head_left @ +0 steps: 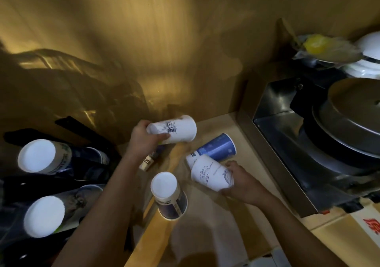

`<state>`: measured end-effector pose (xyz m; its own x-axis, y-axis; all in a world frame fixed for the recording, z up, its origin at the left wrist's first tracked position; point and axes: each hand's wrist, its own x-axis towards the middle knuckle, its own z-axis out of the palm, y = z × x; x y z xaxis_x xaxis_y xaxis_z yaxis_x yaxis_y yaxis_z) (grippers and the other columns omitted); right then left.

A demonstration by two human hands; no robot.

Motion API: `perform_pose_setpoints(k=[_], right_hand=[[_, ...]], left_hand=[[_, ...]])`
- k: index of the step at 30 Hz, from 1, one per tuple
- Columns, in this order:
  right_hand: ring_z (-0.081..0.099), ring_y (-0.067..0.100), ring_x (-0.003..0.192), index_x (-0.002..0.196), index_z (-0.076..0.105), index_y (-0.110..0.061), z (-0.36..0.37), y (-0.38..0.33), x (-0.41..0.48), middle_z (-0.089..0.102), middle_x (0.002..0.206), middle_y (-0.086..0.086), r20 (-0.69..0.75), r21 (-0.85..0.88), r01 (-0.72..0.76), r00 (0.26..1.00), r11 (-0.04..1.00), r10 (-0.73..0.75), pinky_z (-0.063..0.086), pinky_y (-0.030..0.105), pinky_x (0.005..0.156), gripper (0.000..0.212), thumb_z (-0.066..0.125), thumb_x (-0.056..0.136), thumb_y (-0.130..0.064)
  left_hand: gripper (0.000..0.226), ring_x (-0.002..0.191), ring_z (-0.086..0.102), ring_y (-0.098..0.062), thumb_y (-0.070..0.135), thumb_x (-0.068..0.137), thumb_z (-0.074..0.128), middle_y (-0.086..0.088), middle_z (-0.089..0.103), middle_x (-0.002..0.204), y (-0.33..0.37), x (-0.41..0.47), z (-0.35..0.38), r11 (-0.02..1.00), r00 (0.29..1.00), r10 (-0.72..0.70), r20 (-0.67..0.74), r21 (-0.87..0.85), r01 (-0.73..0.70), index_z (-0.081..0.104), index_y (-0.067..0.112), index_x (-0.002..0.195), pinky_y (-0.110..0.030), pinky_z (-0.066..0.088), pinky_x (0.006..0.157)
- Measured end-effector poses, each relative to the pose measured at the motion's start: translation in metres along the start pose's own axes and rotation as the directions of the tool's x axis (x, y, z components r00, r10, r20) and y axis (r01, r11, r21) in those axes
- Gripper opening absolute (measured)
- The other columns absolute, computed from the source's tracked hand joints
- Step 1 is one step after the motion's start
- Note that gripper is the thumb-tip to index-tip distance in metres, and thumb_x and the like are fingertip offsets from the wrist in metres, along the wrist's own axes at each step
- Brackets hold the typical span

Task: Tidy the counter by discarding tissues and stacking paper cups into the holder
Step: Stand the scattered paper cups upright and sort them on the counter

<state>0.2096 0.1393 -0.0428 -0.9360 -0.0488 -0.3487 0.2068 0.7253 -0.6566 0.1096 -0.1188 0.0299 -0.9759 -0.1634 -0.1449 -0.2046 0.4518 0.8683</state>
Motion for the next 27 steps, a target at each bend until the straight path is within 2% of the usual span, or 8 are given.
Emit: perform_pose_setpoints(k=[4, 8, 12, 15, 19, 22, 24, 27], right_hand=[[0.054, 0.024, 0.102, 0.118, 0.039, -0.023, -0.012, -0.005, 0.005, 0.048, 0.112, 0.002, -0.182, 0.043, 0.069, 0.981, 0.997, -0.060, 0.046, 0.040, 0.087, 0.069, 0.080, 0.062, -0.028], [0.051, 0.025, 0.105, 0.121, 0.042, -0.017, -0.026, -0.007, 0.007, 0.043, 0.109, 0.001, -0.324, 0.081, 0.106, 0.943, 0.991, -0.075, 0.045, 0.038, 0.089, 0.068, 0.079, 0.064, -0.020], [0.048, 0.026, 0.111, 0.129, 0.038, -0.016, -0.037, -0.002, 0.007, 0.044, 0.124, 0.011, -0.414, 0.102, 0.098, 0.909, 0.990, -0.048, 0.041, 0.035, 0.091, 0.075, 0.079, 0.067, -0.021], [0.043, 0.030, 0.120, 0.135, 0.031, -0.019, -0.047, 0.003, 0.006, 0.041, 0.131, 0.015, -0.451, 0.085, 0.091, 0.892, 0.992, -0.043, 0.037, 0.039, 0.097, 0.082, 0.079, 0.068, -0.024], [0.039, 0.033, 0.124, 0.139, 0.024, -0.018, -0.057, 0.007, 0.002, 0.040, 0.136, 0.016, -0.493, -0.007, 0.013, 0.870, 1.000, -0.015, 0.036, 0.044, 0.099, 0.085, 0.076, 0.070, -0.025], [0.044, 0.033, 0.119, 0.136, 0.028, -0.018, -0.062, 0.007, -0.002, 0.043, 0.133, 0.014, -0.524, -0.073, -0.017, 0.851, 0.997, -0.024, 0.040, 0.048, 0.097, 0.080, 0.074, 0.072, -0.029], [0.045, 0.031, 0.117, 0.133, 0.031, -0.018, -0.064, 0.005, -0.003, 0.044, 0.130, 0.013, -0.552, -0.013, -0.009, 0.834, 1.000, 0.000, 0.041, 0.049, 0.096, 0.077, 0.075, 0.071, -0.029], [0.047, 0.030, 0.113, 0.127, 0.036, -0.019, -0.067, 0.001, -0.006, 0.046, 0.125, 0.012, -0.597, 0.009, 0.012, 0.802, 1.000, -0.004, 0.043, 0.049, 0.094, 0.071, 0.077, 0.068, -0.026]], left_hand=[[0.070, 0.111, 0.056, -0.026, 0.020, 0.065, 0.083, -0.012, 0.053, 0.128, 0.055, -0.029, -0.020, 0.985, 0.979, 0.170, -0.117, -0.017, -0.173, 0.045, 0.013, 0.123, -0.049, 0.049, 0.096], [0.074, 0.115, 0.051, -0.019, 0.023, 0.063, 0.083, 0.000, 0.050, 0.128, 0.093, -0.075, -0.019, 0.946, 0.937, 0.320, -0.143, -0.011, -0.325, 0.042, 0.027, 0.125, -0.041, 0.049, 0.093], [0.070, 0.110, 0.039, -0.009, 0.022, 0.061, 0.083, 0.021, 0.042, 0.105, 0.097, -0.108, 0.013, 0.891, 0.886, 0.454, -0.092, 0.031, -0.453, 0.044, 0.029, 0.120, -0.024, 0.036, 0.086], [0.065, 0.103, 0.034, -0.005, 0.018, 0.064, 0.080, 0.029, 0.034, 0.099, 0.074, -0.120, 0.056, 0.898, 0.899, 0.437, 0.013, 0.042, -0.437, 0.044, 0.030, 0.117, -0.021, 0.029, 0.086], [0.067, 0.118, 0.036, -0.016, 0.023, 0.069, 0.079, 0.003, 0.044, 0.122, 0.025, -0.116, 0.104, 0.950, 0.950, 0.273, 0.152, 0.113, -0.291, 0.042, 0.021, 0.125, -0.025, 0.031, 0.096], [0.063, 0.120, 0.038, -0.019, 0.023, 0.070, 0.078, -0.003, 0.044, 0.127, -0.006, -0.108, 0.123, 0.974, 0.971, 0.168, 0.169, 0.126, -0.191, 0.043, 0.019, 0.122, -0.027, 0.034, 0.097], [0.059, 0.119, 0.039, -0.019, 0.021, 0.071, 0.076, -0.003, 0.045, 0.126, -0.021, -0.103, 0.130, 0.975, 0.973, 0.155, 0.170, 0.135, -0.179, 0.045, 0.018, 0.121, -0.033, 0.039, 0.096], [0.056, 0.111, 0.038, -0.013, 0.020, 0.068, 0.078, 0.005, 0.044, 0.115, -0.030, -0.094, 0.137, 0.971, 0.960, 0.208, 0.185, 0.076, -0.225, 0.047, 0.023, 0.115, -0.026, 0.033, 0.087]])
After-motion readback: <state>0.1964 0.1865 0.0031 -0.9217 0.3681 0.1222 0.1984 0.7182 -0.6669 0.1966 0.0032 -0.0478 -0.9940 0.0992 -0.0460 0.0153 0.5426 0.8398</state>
